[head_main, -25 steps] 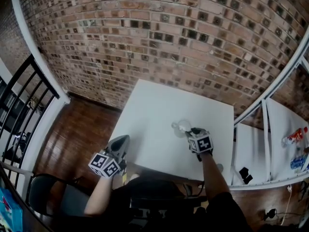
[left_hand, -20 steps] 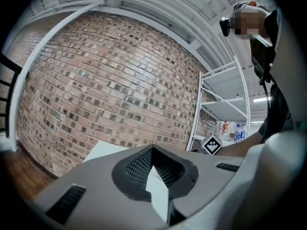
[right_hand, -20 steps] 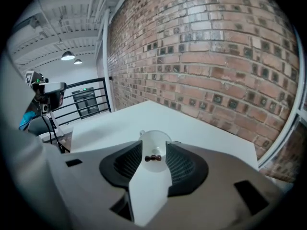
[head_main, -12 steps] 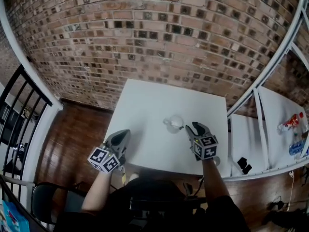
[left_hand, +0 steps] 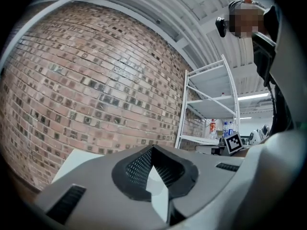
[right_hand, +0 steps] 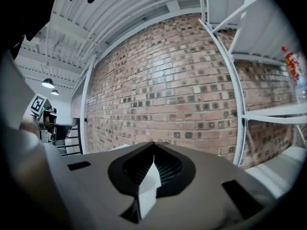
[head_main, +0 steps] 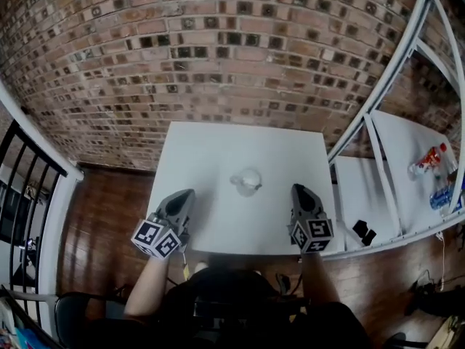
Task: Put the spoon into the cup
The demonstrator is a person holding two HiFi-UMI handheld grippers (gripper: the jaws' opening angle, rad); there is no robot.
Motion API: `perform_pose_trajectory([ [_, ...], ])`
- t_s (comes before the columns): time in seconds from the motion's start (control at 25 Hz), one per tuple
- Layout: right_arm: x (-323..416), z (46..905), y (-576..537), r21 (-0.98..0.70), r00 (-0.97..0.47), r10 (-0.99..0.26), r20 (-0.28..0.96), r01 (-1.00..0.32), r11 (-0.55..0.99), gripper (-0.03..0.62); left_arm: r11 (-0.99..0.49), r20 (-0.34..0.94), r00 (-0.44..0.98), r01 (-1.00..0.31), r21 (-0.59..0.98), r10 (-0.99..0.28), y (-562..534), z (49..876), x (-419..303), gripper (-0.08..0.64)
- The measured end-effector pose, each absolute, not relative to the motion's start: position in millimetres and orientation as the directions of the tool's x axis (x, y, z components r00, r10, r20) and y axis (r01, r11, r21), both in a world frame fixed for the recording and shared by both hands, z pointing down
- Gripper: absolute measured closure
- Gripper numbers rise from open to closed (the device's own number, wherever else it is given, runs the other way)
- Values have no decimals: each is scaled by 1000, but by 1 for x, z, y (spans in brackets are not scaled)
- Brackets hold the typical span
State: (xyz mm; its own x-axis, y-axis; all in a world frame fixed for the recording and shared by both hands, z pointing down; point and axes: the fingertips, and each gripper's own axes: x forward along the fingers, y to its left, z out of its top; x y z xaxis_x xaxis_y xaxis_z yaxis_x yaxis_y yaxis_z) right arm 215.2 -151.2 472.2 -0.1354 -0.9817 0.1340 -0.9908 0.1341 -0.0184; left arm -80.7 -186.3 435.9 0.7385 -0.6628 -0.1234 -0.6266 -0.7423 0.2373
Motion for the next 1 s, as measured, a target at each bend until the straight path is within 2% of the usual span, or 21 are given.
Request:
perform_pose_trajectory([
  [0.2, 225, 480, -127, -31, -103, -983, 153, -995, 99, 589, -751, -112, 752, -611, 253, -650, -186, 443, -76, 555],
  [0.52, 233, 515, -99, -145, -84, -969, 233, -988, 51, 591, -718, -132, 715, -639, 276, -687, -179, 445, -89, 555],
  [1.0, 217, 513, -116, -124, -125, -963, 240, -988, 97, 591, -690, -141, 682, -670, 275, -718, -180, 447, -102, 555],
])
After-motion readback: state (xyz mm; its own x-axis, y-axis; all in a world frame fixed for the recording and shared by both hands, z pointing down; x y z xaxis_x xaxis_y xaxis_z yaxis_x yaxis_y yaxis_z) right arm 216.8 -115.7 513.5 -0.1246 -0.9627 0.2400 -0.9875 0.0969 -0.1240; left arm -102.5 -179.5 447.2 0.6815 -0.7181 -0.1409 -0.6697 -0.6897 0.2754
